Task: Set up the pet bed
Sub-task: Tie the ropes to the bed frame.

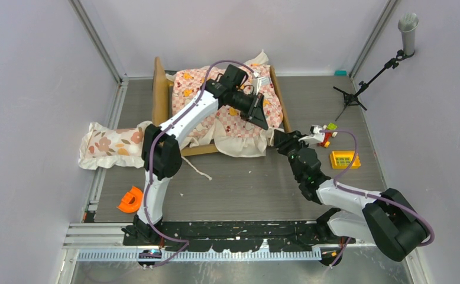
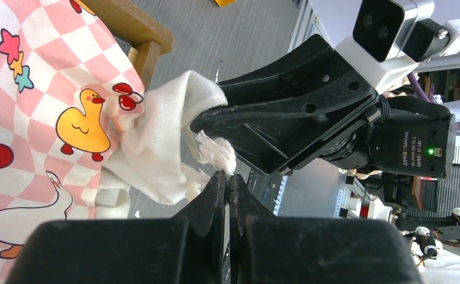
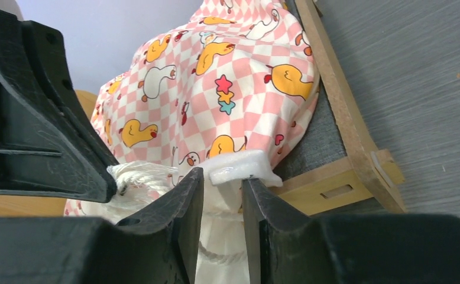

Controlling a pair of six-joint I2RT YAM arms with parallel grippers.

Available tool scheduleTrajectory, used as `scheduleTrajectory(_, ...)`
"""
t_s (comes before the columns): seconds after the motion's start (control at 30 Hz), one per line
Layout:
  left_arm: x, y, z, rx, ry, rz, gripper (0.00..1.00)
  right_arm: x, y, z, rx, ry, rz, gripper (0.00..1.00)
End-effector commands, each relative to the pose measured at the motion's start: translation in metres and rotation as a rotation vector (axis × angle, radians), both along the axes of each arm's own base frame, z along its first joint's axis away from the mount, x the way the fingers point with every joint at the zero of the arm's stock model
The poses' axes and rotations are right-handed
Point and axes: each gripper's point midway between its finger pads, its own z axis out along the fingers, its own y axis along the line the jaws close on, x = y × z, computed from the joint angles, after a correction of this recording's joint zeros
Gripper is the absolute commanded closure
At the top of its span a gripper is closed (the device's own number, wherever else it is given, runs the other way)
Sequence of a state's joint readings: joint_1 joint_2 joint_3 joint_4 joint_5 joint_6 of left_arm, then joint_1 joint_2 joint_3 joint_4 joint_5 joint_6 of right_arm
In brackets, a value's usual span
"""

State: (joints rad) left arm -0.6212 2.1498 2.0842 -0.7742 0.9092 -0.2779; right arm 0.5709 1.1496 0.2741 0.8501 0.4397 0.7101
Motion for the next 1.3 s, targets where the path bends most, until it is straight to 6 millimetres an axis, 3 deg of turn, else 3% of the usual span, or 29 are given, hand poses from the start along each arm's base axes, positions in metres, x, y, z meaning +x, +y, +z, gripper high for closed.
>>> scheduleTrajectory(0.0,-0.005,0.005,0.039,-0.083,-0.06,-0.021,1.0,0.005,0.005,0.043,0.076,-0.111,0.025,0.64)
scheduleTrajectory(0.27,0.004,0.008,0.04,-0.084,-0.071,0.002,1.0,-0.02,-0.014,0.058,-0.022,-0.115,0.027,0.66)
scheduleTrajectory(0.4,0.006,0.007,0.04,-0.087,-0.067,0.007,1.0,-0.045,-0.018,0.081,-0.064,-0.088,0.085,0.87)
scheduleTrajectory(0.5,0.007,0.006,0.038,-0.09,-0.061,0.008,1.0,-0.056,-0.003,0.078,0.009,-0.008,0.175,0.99)
scheduleTrajectory(0.77,0.004,0.007,0.038,-0.089,-0.058,0.005,1.0,-0.037,0.032,0.053,0.187,0.112,0.231,0.99)
scheduleTrajectory(1.0,0.005,0.006,0.037,-0.091,-0.055,0.001,1.0,-0.031,0.038,0.047,0.231,0.133,0.226,0.99)
scheduleTrajectory(1.27,0.005,0.006,0.036,-0.091,-0.051,0.0,1.0,-0.032,0.04,0.056,0.262,0.115,0.233,0.99)
